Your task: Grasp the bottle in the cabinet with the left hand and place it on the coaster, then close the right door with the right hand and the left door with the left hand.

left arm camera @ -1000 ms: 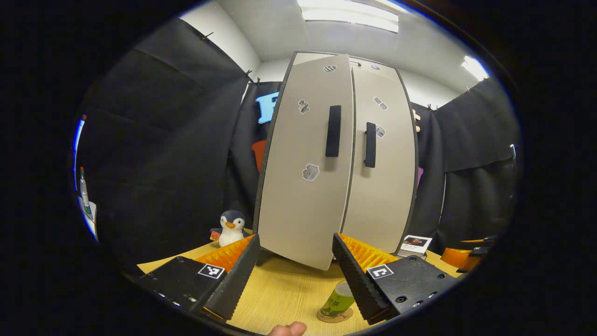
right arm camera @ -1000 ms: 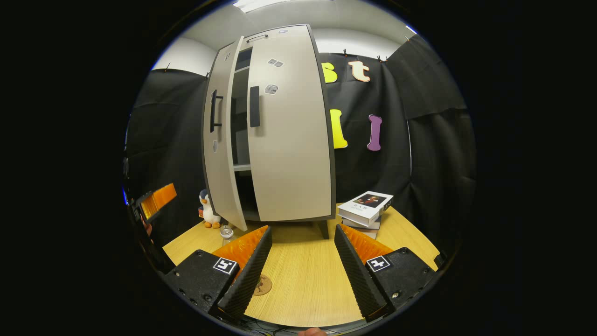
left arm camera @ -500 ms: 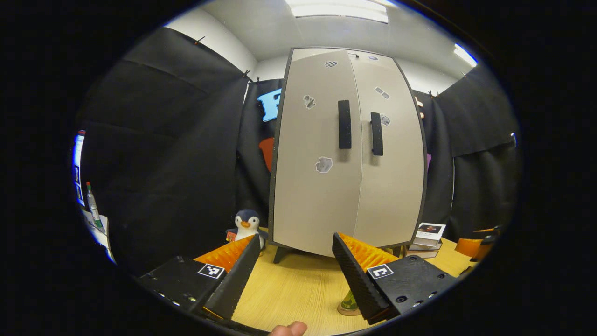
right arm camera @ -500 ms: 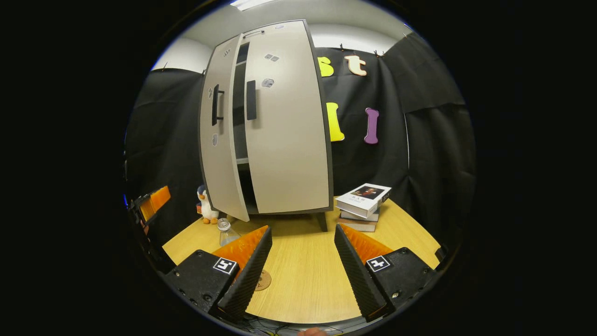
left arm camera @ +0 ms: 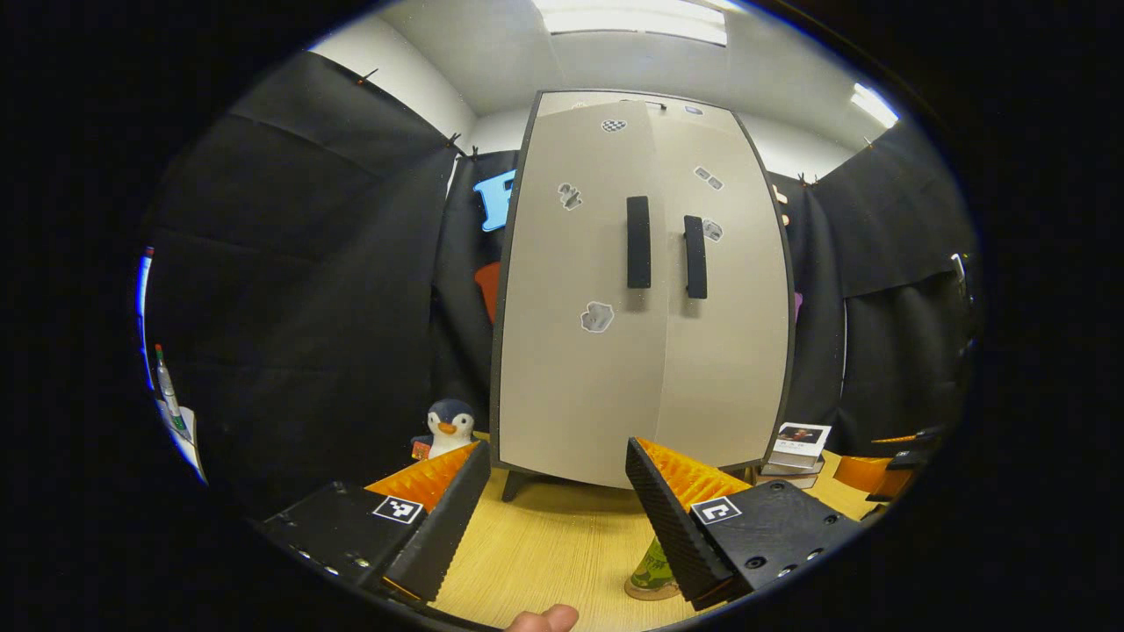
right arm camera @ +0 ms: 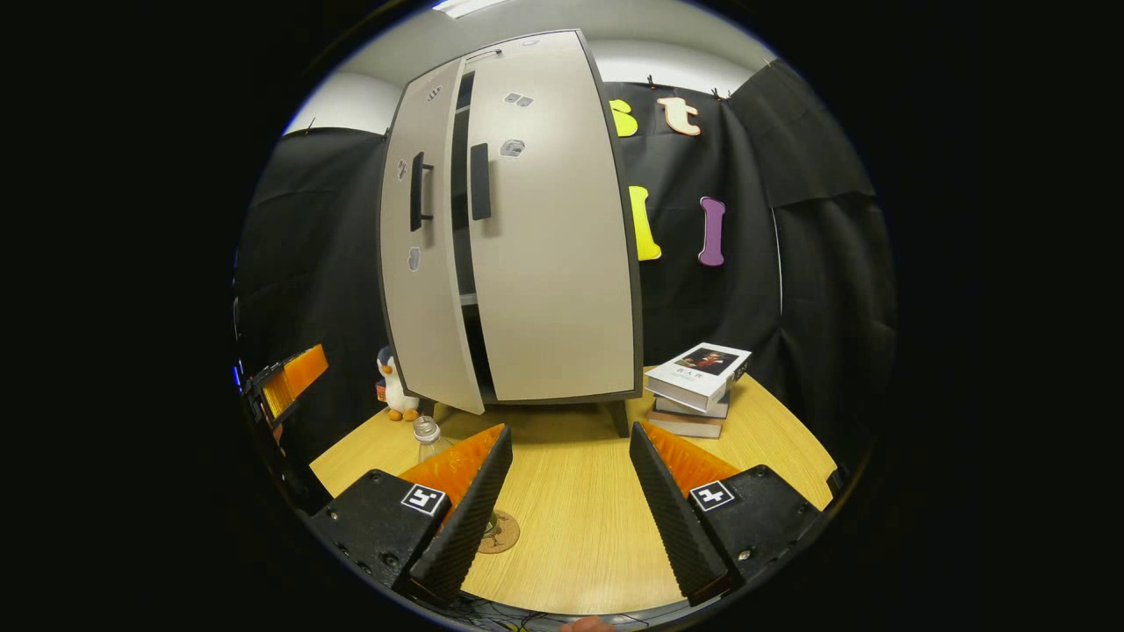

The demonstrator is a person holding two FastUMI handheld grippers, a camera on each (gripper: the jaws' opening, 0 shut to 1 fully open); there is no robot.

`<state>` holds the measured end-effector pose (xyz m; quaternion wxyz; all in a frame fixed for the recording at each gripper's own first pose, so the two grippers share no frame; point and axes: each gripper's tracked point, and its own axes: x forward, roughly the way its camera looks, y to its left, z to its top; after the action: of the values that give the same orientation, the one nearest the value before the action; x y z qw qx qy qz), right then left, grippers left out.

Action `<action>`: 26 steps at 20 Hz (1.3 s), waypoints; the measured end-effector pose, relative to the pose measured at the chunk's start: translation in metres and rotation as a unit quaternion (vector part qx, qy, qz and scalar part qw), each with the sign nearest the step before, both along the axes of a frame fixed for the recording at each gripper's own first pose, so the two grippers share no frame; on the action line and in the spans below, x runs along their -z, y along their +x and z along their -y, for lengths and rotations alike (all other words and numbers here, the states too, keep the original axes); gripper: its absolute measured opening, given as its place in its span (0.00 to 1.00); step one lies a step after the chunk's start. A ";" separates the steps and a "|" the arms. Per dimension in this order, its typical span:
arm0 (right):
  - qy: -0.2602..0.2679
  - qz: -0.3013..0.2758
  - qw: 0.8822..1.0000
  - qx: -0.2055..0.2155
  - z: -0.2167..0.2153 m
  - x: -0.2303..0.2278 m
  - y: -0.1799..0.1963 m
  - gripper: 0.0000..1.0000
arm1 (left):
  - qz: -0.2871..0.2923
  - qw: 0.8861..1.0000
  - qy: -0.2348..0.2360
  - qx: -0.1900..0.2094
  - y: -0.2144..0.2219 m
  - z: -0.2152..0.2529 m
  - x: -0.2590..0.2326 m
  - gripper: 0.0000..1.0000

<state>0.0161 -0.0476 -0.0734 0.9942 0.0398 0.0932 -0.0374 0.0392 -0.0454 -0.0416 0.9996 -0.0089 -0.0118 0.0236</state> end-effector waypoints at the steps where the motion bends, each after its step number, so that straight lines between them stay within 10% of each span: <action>1: -0.001 0.000 1.000 -0.001 0.000 -0.001 0.001 0.83 | 0.000 1.000 -0.002 0.002 0.000 0.002 0.001 0.95; 26: 0.004 0.006 1.000 0.009 0.002 -0.009 0.006 0.83 | -0.012 1.000 -0.003 0.003 0.008 -0.001 0.009 0.95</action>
<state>0.0216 -0.0496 -0.0641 0.9942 0.0450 0.0866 -0.0454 0.0473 -0.0444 -0.0507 0.9997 -0.0117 0.0003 0.0204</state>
